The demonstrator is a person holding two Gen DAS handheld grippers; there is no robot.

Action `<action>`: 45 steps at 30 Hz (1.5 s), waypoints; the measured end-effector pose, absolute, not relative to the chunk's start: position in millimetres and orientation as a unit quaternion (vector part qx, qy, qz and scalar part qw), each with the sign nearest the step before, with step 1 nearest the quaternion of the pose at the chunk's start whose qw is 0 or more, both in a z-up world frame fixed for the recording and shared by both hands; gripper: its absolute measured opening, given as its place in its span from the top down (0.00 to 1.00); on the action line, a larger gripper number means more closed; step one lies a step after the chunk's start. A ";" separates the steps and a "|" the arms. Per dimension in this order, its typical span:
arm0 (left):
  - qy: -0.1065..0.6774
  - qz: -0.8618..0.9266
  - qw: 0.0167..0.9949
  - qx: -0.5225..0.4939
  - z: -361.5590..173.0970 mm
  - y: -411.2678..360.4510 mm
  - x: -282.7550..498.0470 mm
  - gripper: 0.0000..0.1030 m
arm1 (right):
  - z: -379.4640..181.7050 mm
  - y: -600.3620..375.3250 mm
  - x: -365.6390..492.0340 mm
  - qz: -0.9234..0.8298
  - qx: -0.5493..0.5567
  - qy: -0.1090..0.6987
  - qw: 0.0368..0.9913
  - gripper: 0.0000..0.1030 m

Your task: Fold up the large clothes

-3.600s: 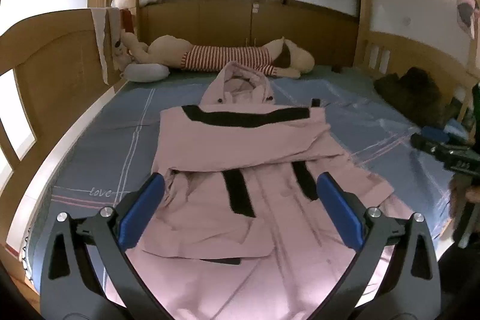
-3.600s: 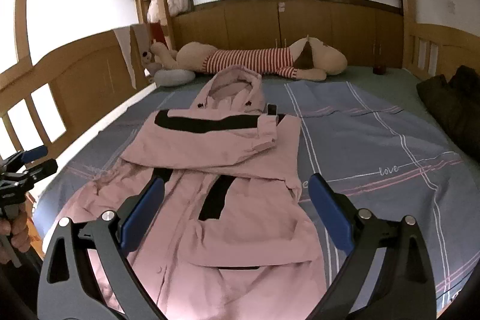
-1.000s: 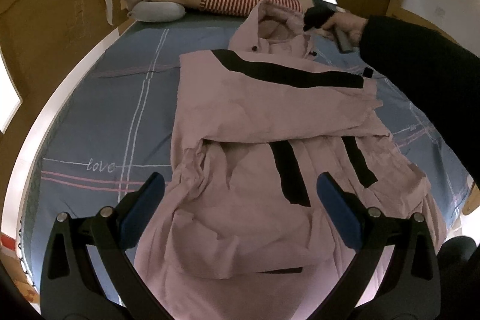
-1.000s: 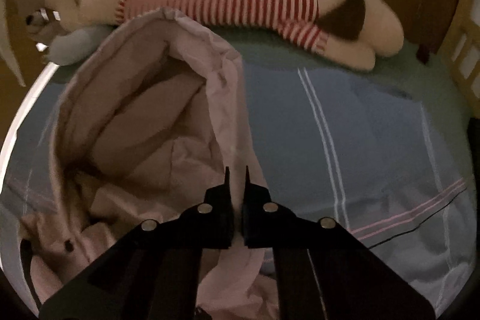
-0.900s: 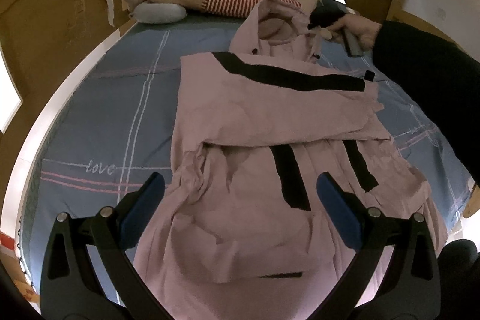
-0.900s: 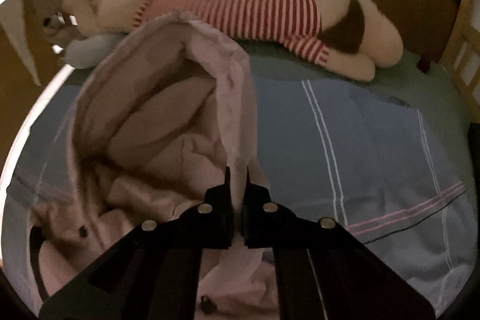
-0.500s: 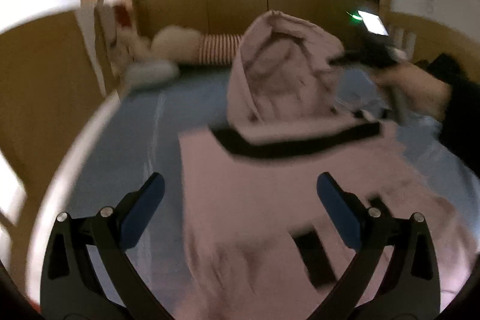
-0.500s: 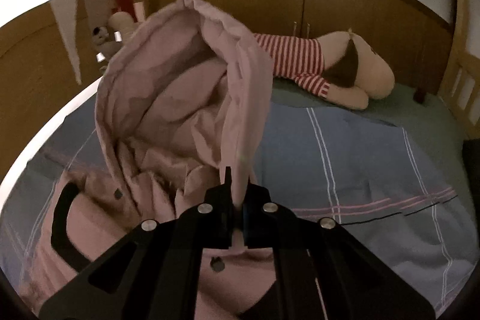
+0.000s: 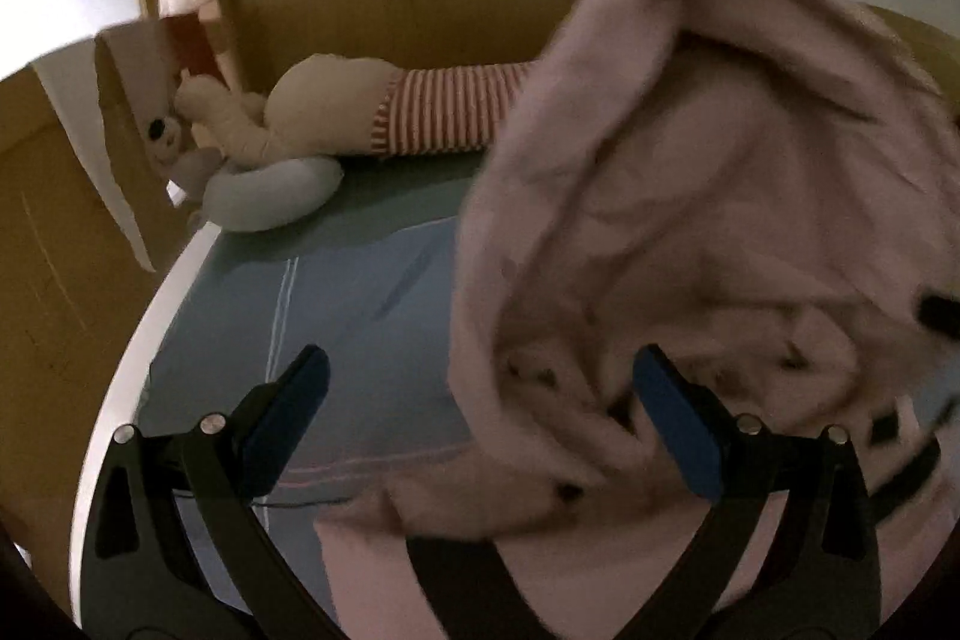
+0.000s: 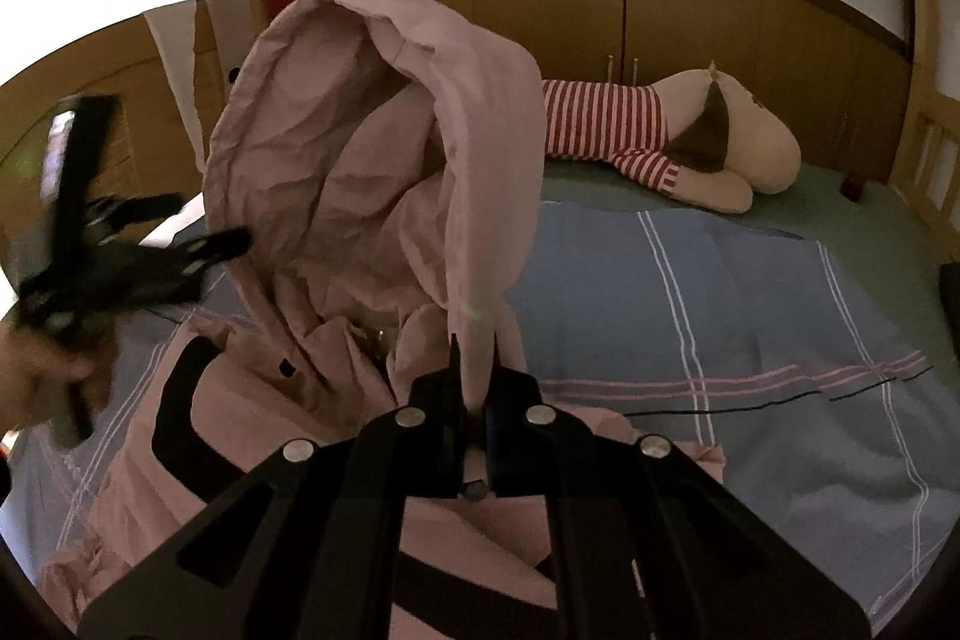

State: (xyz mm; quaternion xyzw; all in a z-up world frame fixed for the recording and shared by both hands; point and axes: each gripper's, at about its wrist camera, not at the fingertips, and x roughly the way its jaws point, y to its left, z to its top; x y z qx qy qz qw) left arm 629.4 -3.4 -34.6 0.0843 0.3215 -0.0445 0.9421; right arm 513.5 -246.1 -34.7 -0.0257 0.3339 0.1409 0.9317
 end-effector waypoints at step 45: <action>0.331 -0.121 0.932 0.086 -101.6 21.1 397.5 0.02 | -27.8 -309.2 312.4 0.117 -0.042 0.287 0.950 0.25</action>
